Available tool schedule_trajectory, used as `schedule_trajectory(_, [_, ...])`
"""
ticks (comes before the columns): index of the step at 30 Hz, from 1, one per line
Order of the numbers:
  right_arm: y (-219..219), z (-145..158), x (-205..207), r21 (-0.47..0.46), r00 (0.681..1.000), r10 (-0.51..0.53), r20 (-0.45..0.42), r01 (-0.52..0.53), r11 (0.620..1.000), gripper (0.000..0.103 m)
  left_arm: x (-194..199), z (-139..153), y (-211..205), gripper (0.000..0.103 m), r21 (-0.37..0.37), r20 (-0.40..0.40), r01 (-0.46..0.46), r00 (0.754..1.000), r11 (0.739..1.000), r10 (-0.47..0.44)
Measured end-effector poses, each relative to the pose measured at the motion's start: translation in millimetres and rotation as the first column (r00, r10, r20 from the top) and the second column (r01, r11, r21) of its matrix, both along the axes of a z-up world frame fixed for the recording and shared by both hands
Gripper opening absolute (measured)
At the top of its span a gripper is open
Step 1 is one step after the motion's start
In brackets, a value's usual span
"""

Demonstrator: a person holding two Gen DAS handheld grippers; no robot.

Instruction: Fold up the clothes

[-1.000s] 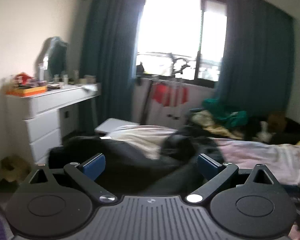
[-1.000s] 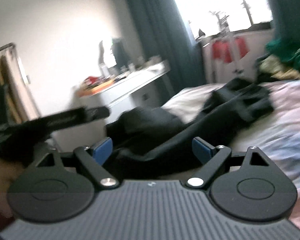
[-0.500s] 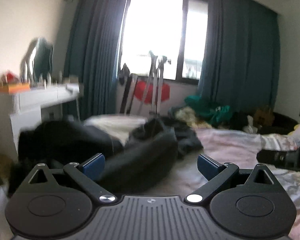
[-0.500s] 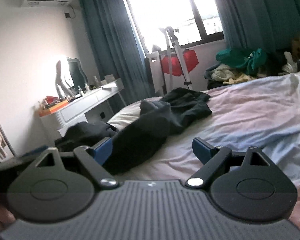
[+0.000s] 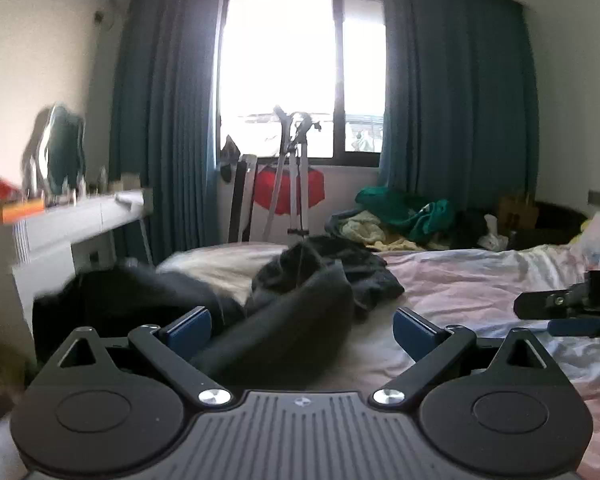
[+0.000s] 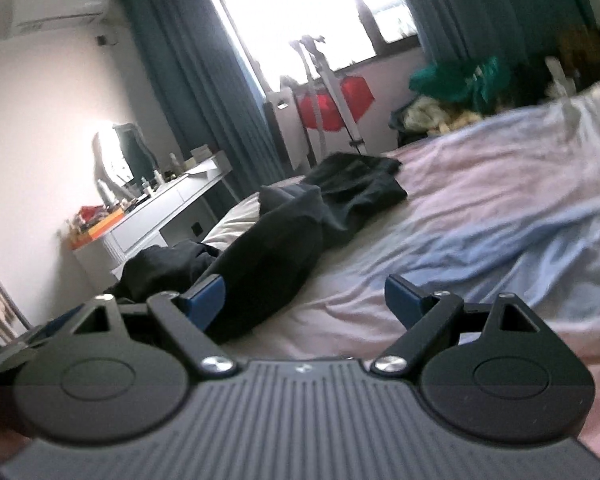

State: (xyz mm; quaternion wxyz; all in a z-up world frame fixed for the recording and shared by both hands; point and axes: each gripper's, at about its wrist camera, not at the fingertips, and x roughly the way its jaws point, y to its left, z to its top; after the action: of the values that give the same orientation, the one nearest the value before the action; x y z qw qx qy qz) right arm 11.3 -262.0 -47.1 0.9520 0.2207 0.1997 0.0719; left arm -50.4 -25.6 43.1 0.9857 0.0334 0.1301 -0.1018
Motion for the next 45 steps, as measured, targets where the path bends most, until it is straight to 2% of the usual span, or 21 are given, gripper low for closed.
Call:
schedule_trajectory(3, [-9, 7, 39, 0.044, 0.997, 0.012, -0.078, -0.008, 0.999, 0.089, 35, 5, -11, 0.099, 0.035, -0.048, 0.002, 0.999, 0.999, 0.0])
schedule_trajectory(5, [-12, 17, 70, 0.064, 0.994, 0.045, -0.1, -0.038, 0.997, 0.089, 59, -2, -5, 0.094, 0.003, -0.081, 0.005, 0.997, 1.0, -0.005])
schedule_trajectory(9, [-8, 31, 152, 0.087, 0.983, 0.116, -0.144, -0.104, 0.991, 0.088, 96, -26, 5, 0.093, -0.057, -0.132, -0.015, 0.991, 0.998, 0.007])
schedule_trajectory(11, [1, 30, 202, 0.1, 0.976, 0.127, -0.174, -0.111, 0.989, 0.088, 105, -37, 9, 0.093, -0.071, -0.129, -0.019, 0.992, 0.997, 0.01])
schedule_trajectory(14, [20, 21, 284, 0.109, 0.965, 0.135, -0.227, -0.113, 0.988, 0.087, 116, -47, 15, 0.093, -0.054, -0.094, -0.033, 0.995, 0.998, 0.027])
schedule_trajectory(16, [37, 15, 342, 0.07, 0.958, 0.121, -0.261, -0.106, 0.992, 0.087, 123, -54, 20, 0.093, -0.048, -0.076, -0.031, 0.997, 0.998, 0.028])
schedule_trajectory(19, [65, 6, 418, -0.054, 0.953, 0.071, -0.296, -0.091, 0.994, 0.087, 136, -69, 30, 0.095, -0.08, -0.075, -0.039, 0.997, 0.996, 0.033])
schedule_trajectory(24, [96, -25, 479, -0.188, 0.927, 0.047, -0.371, -0.125, 0.974, 0.085, 153, -90, 38, 0.095, -0.133, -0.109, -0.044, 0.994, 0.99, 0.03])
schedule_trajectory(25, [102, -32, 492, -0.214, 0.922, 0.041, -0.386, -0.132, 0.968, 0.079, 156, -93, 39, 0.095, -0.141, -0.114, -0.043, 0.993, 0.989, 0.027])
schedule_trajectory(26, [108, -38, 504, -0.239, 0.916, 0.034, -0.4, -0.14, 0.961, 0.069, 158, -96, 40, 0.095, -0.149, -0.119, -0.042, 0.993, 0.988, 0.024])
schedule_trajectory(27, [114, -44, 516, -0.265, 0.91, 0.027, -0.414, -0.149, 0.953, 0.065, 160, -99, 42, 0.096, -0.156, -0.123, -0.041, 0.992, 0.987, 0.021])
schedule_trajectory(29, [126, -57, 540, -0.314, 0.898, 0.011, -0.44, -0.166, 0.935, 0.037, 164, -104, 44, 0.097, -0.172, -0.133, -0.039, 0.991, 0.984, 0.016])
schedule_trajectory(31, [135, -55, 531, -0.354, 0.903, -0.01, -0.429, -0.158, 0.922, 0.023, 168, -110, 47, 0.097, -0.187, -0.142, -0.037, 0.99, 0.982, 0.01])
schedule_trajectory(32, [139, -54, 527, -0.375, 0.907, -0.02, -0.421, -0.154, 0.914, 0.021, 170, -113, 48, 0.097, -0.195, -0.147, -0.036, 0.989, 0.98, 0.007])
schedule_trajectory(34, [143, -37, 510, -0.436, 0.933, -0.031, -0.359, -0.138, 0.889, 0.019, 174, -119, 50, 0.097, -0.211, -0.156, -0.035, 0.988, 0.977, 0.001])
schedule_trajectory(36, [132, -12, 486, -0.452, 0.953, -0.063, -0.295, -0.081, 0.888, 0.018, 170, -116, 54, 0.097, -0.224, -0.151, -0.046, 0.988, 0.974, 0.012])
schedule_trajectory(38, [115, 16, 457, -0.471, 0.961, -0.13, -0.245, 0.0, 0.882, 0.018, 160, -108, 53, 0.095, -0.222, -0.141, -0.066, 0.989, 0.973, 0.035])
schedule_trajectory(41, [76, 59, 393, -0.429, 0.968, -0.204, -0.146, 0.124, 0.895, 0.017, 140, -94, 52, 0.095, -0.231, -0.1, -0.06, 0.994, 0.971, 0.038])
schedule_trajectory(45, [17, 101, 285, -0.312, 0.956, -0.286, -0.061, 0.254, 0.915, 0.015, 113, -73, 51, 0.095, -0.263, -0.039, -0.014, 0.999, 0.965, 0.004])
